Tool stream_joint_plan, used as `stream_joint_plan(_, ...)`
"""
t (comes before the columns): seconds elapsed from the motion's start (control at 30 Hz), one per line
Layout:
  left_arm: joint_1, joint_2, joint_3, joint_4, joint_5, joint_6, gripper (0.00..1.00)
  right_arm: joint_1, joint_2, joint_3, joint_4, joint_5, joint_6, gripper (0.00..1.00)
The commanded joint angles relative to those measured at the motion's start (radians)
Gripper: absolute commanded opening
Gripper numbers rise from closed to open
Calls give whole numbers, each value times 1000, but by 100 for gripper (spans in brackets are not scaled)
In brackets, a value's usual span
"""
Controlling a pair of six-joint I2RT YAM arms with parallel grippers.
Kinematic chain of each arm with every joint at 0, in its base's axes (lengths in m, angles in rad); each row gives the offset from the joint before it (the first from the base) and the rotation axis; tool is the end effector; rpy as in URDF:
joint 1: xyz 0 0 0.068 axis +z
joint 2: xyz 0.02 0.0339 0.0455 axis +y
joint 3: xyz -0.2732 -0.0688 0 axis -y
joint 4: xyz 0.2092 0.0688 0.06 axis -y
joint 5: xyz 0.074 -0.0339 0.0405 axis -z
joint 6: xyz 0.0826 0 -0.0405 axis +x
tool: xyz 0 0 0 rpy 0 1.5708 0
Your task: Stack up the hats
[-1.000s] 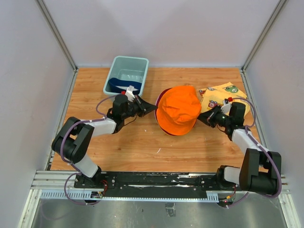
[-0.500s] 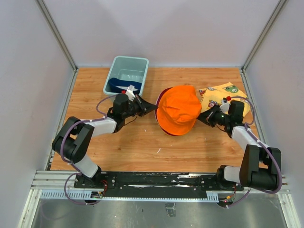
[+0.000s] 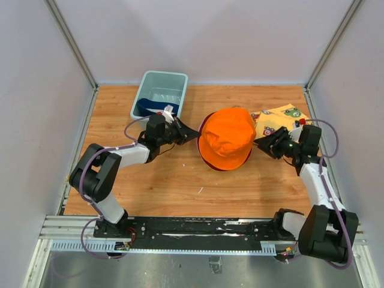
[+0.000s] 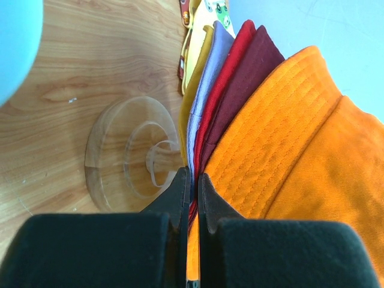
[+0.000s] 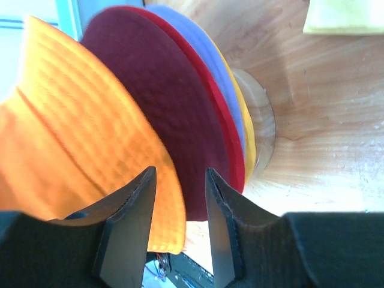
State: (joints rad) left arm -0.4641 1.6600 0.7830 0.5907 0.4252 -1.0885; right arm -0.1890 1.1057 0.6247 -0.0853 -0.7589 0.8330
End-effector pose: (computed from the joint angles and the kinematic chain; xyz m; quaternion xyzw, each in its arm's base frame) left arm 0.3133 -0.1949 0.2210 -0.1201 0.7837 -0.5308 0.2994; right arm 0.2304 0.0138 0.2422 0.2426 0.7974 0.4495 0.3214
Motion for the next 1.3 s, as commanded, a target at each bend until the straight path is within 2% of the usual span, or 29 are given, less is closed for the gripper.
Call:
stream_joint_plan(0.0, 7, 12, 43, -62, -10, 54, 0, -48, -38, 78, -63, -1, -15, 40)
stream_joint_plan(0.2, 13, 22, 79, -94, -7, 76, 1, -85, -27, 145, -54, -6, 11, 42)
stream_joint_plan(0.6, 19, 116, 193, -140, 61, 125, 0, -74, 173, 146, 333, -134, 183, 52)
stream_joint_plan(1.03, 19, 139, 233, -155, 86, 139, 0, 22, 253, 145, 498, -172, 233, 53)
stream_joint_plan(1.27, 19, 150, 245, -146, 97, 135, 0, 42, 297, 116, 581, -194, 266, 50)
